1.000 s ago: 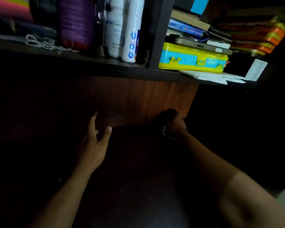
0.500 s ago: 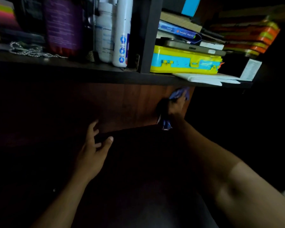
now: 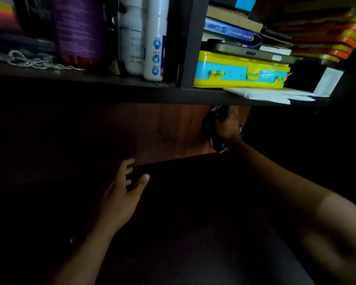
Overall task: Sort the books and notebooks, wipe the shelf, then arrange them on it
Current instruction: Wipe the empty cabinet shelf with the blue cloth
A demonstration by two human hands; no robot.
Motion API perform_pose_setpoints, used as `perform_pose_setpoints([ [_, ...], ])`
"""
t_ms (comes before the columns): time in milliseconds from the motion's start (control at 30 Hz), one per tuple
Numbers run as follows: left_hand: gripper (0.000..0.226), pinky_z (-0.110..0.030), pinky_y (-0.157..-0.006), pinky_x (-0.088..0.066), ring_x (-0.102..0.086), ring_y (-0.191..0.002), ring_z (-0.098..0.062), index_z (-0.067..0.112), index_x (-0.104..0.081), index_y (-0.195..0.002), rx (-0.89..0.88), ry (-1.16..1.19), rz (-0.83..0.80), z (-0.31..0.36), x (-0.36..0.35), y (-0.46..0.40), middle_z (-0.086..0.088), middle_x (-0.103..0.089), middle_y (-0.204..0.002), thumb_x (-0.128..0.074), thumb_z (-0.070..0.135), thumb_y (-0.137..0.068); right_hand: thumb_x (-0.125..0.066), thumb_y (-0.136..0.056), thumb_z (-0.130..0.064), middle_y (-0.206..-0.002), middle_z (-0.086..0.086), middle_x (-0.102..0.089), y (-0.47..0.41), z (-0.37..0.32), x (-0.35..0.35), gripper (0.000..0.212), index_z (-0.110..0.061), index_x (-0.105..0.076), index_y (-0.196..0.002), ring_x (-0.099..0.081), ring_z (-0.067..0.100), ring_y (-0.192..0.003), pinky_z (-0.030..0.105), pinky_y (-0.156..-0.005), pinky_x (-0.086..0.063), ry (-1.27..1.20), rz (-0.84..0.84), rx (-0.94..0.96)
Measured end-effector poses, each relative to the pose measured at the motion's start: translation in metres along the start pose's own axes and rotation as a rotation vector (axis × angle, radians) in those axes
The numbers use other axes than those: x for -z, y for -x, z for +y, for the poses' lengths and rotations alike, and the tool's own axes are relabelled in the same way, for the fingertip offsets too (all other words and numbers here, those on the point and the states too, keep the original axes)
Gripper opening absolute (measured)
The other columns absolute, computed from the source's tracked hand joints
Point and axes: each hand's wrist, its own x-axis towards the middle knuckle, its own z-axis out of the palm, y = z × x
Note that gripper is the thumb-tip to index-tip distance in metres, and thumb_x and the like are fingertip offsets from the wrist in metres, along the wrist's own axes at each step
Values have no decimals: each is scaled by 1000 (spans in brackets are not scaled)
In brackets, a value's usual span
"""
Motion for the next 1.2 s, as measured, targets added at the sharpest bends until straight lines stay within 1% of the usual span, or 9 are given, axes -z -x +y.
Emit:
perform_pose_setpoints([
  [133,49,-40,-98,-48,-56,-123,-15,36,-46,-142,5,-12,0,3,0,2,6,-51,-146,-61,44,-96,-55,-97,-21,-161,25,-23,34,11,-8,72,2,-21,-156,-22,36,-151,32,-119,-19,62,-106,-225],
  [200,48,-38,-96,-46,-56,-123,-14,34,-47,-141,8,-17,-2,5,1,3,6,-51,-146,-61,44,-96,-42,-105,-25,-156,22,-36,59,-11,-31,58,0,-28,-156,-38,36,-143,31,-107,-38,-14,-35,-499],
  [300,45,-34,-92,-42,-54,-120,-12,34,-47,-140,20,-12,-10,7,1,4,7,-51,-145,-59,44,-97,-31,-105,-35,-99,26,-69,68,6,-96,56,5,-64,-128,-70,40,-86,36,-76,-49,245,23,-240],
  [400,48,-28,-91,-36,-54,-118,-13,33,-45,-144,29,-55,3,10,2,4,12,-53,-136,-57,45,-99,-47,-94,-26,-125,32,-60,92,-89,-109,51,0,-54,-138,-58,44,-117,37,-98,-41,242,-45,-241],
  [533,55,-26,-91,-33,-52,-127,-19,29,-40,-150,67,-80,27,12,4,2,8,-52,-144,-55,46,-100,-50,-82,-24,-123,16,-66,107,-128,-121,50,-11,-68,-126,-60,38,-118,57,-93,-53,476,-69,528],
  [700,41,-31,-92,-42,-56,-109,-11,30,-47,-140,21,-8,22,7,5,2,4,-54,-142,-54,41,-101,-54,-97,-5,-164,11,-23,108,-87,-98,75,-32,-21,-159,14,21,-155,40,-122,8,439,-394,965],
  [800,40,-31,-93,-42,-55,-108,-10,28,-48,-139,12,5,35,8,4,0,3,-54,-143,-56,38,-101,-43,-95,-9,-169,14,-9,96,-53,-61,79,-32,-2,-158,11,27,-155,32,-115,1,444,-506,644],
  [933,45,-33,-93,-43,-53,-114,-10,31,-45,-142,16,-15,10,8,3,2,7,-50,-144,-55,43,-100,-55,-95,-36,-168,18,-7,106,-12,-35,92,-33,14,-156,0,34,-156,60,-119,-23,480,-359,165],
  [1200,40,-36,-95,-47,-57,-116,-11,32,-50,-135,3,-42,6,3,4,0,10,-54,-138,-57,46,-98,-60,-88,-60,-153,10,-38,119,-24,-38,83,-17,-27,-151,-35,37,-139,52,-112,-31,628,-612,-38],
])
